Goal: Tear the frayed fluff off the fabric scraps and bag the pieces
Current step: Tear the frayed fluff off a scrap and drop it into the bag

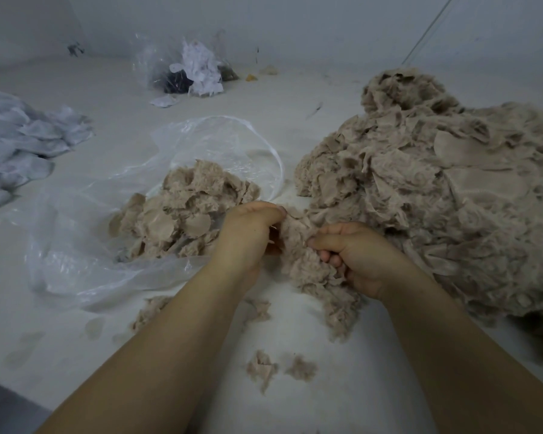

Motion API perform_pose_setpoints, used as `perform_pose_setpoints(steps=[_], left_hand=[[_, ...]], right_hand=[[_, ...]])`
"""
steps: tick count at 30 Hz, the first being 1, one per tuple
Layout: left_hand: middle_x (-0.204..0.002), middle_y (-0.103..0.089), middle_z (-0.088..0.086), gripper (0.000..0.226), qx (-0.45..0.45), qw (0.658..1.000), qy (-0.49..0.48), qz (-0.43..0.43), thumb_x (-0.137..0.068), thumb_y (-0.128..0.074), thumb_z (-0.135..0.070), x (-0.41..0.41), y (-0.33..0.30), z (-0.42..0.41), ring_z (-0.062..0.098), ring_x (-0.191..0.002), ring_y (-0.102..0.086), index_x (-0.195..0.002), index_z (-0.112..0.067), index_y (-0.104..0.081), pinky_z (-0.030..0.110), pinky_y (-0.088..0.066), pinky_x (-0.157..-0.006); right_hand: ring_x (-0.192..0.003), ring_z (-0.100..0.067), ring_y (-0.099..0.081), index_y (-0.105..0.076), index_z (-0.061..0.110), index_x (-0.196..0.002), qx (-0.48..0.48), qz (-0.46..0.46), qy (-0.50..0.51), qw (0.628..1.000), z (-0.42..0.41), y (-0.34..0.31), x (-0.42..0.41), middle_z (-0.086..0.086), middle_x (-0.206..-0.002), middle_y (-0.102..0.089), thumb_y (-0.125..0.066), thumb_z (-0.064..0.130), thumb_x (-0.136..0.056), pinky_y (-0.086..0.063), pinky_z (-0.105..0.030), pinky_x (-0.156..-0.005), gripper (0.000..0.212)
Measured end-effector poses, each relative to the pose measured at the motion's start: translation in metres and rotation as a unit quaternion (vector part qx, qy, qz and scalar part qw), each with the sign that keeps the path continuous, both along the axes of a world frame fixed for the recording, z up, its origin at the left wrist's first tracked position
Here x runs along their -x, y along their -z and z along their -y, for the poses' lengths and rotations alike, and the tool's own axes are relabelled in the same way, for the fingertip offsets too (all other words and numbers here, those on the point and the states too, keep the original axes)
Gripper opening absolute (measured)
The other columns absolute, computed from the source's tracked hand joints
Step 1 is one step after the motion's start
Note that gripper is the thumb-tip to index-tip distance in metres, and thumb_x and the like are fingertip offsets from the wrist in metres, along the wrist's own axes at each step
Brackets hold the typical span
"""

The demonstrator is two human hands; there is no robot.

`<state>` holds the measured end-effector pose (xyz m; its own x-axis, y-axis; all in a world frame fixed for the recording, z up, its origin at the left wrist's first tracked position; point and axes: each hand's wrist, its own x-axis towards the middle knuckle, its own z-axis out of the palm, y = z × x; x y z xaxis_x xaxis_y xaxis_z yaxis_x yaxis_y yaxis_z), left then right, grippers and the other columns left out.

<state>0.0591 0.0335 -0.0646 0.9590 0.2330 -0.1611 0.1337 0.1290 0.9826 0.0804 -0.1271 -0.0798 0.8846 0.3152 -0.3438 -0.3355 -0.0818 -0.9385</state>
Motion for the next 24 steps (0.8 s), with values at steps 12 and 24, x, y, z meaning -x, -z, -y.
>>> perform_pose_setpoints(steps=[12, 24], left_hand=[[-0.07, -0.053, 0.01, 0.034, 0.082, 0.997, 0.009, 0.009, -0.096, -0.048, 0.001, 0.009, 0.002, 0.004, 0.022, -0.063, -0.049, -0.067, -0.014, -0.056, 0.033, -0.043, -0.061], [-0.058, -0.058, 0.008, 0.027, 0.146, 0.985, -0.08, 0.042, -0.089, -0.037, 0.009, -0.002, -0.013, -0.019, 0.018, -0.043, -0.048, -0.086, -0.004, -0.061, 0.03, -0.047, -0.047]], right_hand=[[-0.038, -0.009, -0.03, -0.056, 0.016, -0.046, 0.017, 0.005, 0.024, 1.0, -0.002, 0.002, 0.0, -0.003, -0.049, -0.044, -0.068, 0.015, -0.084, -0.02, -0.017, -0.034, 0.04], [-0.037, -0.006, -0.032, -0.058, 0.019, -0.036, -0.003, -0.011, 0.026, 1.0, -0.001, 0.002, 0.001, 0.002, -0.049, -0.048, -0.077, 0.018, -0.074, -0.022, -0.015, -0.035, 0.042]])
